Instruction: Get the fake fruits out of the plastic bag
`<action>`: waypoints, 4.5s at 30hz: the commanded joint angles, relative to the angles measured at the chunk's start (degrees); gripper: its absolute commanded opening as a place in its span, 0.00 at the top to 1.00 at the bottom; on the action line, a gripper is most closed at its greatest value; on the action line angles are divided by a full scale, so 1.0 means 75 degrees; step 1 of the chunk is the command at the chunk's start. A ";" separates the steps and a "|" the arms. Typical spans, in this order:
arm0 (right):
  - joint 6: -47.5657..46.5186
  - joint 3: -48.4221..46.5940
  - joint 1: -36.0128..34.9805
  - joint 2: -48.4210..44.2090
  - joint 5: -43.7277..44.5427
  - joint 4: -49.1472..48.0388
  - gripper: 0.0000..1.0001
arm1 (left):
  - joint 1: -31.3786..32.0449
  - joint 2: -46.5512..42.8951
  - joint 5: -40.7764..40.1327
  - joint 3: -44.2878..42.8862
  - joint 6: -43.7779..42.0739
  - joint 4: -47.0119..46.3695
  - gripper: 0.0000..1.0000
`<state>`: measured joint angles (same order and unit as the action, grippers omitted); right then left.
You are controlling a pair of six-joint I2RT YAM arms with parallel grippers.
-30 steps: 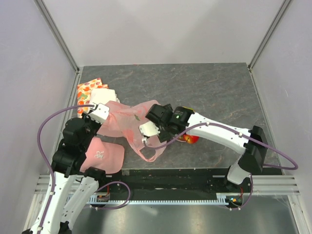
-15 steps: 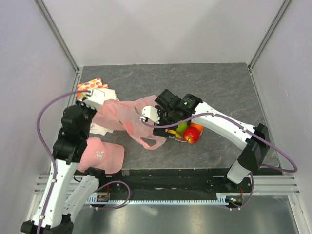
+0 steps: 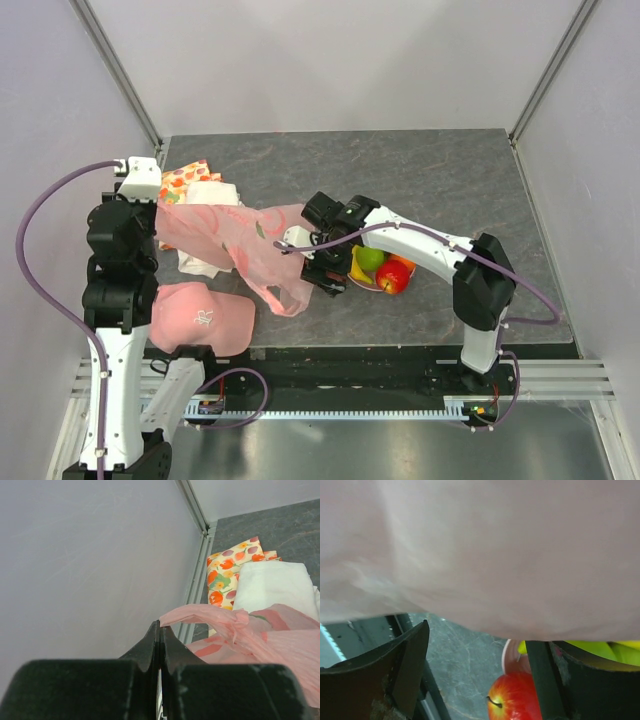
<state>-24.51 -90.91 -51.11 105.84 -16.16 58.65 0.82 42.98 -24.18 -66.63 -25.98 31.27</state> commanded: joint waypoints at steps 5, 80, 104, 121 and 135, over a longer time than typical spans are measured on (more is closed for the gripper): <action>-0.0167 -0.1175 0.0006 0.1050 0.1064 -0.0087 0.16 | -0.0098 -0.0047 -0.0010 -0.0151 0.0698 0.0225 0.98; -0.4314 0.2384 -0.1517 -0.0354 0.5975 -0.0473 0.37 | -0.0098 0.0281 0.1467 0.0259 0.1225 0.0108 0.98; -0.4431 0.1763 -0.1587 -0.0237 0.6034 -0.0356 0.02 | -0.0098 0.0281 0.1596 0.0341 0.1214 0.0015 0.98; -0.3646 0.1868 -0.1423 -0.0518 0.6350 -0.0168 0.02 | -0.0086 0.0468 0.2263 0.0447 0.1576 0.0038 0.98; -0.2803 0.1505 -0.0838 -0.2155 0.7217 0.0476 0.02 | -0.0098 0.0410 0.2521 0.0447 0.1776 0.0167 0.98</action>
<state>-50.22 -76.99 -59.77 97.76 32.97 59.64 0.43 46.68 -6.92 -63.35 -15.59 32.97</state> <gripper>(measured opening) 0.982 0.022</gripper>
